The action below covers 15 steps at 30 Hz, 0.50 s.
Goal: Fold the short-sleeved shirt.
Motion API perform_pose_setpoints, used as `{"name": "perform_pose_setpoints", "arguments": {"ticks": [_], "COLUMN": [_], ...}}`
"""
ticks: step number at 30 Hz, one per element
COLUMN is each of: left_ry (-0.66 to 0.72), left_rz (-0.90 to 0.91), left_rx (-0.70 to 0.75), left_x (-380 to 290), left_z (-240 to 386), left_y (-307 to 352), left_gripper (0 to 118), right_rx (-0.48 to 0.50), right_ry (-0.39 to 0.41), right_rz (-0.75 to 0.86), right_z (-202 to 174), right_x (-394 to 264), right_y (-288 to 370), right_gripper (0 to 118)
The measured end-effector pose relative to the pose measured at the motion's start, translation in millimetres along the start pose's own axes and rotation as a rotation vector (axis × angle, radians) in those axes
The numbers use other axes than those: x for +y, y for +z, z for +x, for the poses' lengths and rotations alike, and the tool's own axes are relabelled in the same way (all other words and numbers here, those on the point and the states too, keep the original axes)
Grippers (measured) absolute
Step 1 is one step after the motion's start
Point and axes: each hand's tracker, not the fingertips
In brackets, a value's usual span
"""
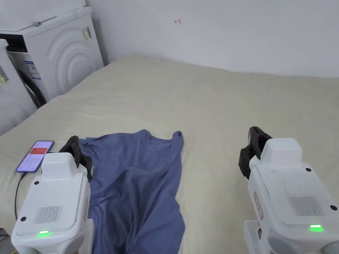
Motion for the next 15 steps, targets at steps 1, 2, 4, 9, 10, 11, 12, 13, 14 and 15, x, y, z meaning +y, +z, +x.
{"name": "perform_pose_setpoints", "arguments": {"ticks": [1, 2, 4, 9, 10, 11, 12, 13, 14, 15], "left_ry": [-0.001, -0.004, -0.007, 0.005, 0.004, 0.001, -0.003, -0.003, 0.004, 0.013], "left_rz": [-0.003, -0.005, -0.012, -0.033, -0.039, -0.044, -0.049, -0.056, -0.065, -0.074], "left_rx": [0.015, 0.030, 0.054, 0.081, 0.080, 0.078, 0.074, 0.068, 0.059, 0.046], "left_x": [-1, -2, -5, -9, -9, -10, -10, -10, -10, -10], "left_z": [-7, -14, -25, -45, -46, -47, -47, -48, -48, -49], "left_y": [1, 3, 5, 5, 4, 4, 2, 0, -2, -5], "left_gripper": [1, 1, 1, 1, 1, 1, 1, 1, 1, 1], "right_rx": [0.013, 0.028, 0.053, 0.095, 0.100, 0.104, 0.108, 0.110, 0.109, 0.109], "right_ry": [0.001, 0.004, 0.009, 0.015, 0.015, 0.016, 0.016, 0.018, 0.019, 0.017], "right_rz": [-0.001, -0.002, -0.005, -0.020, -0.022, -0.024, -0.026, -0.027, -0.029, -0.032], "right_z": [-7, -12, -23, -40, -41, -42, -43, -44, -44, -43], "right_x": [0, 0, -2, -5, -5, -5, -6, -6, -6, -7], "right_y": [-2, -4, -7, -12, -13, -13, -14, -15, -16, -17], "right_gripper": [0, 0, 0, 0, 0, 0, 0, 0, 0, 0]}}
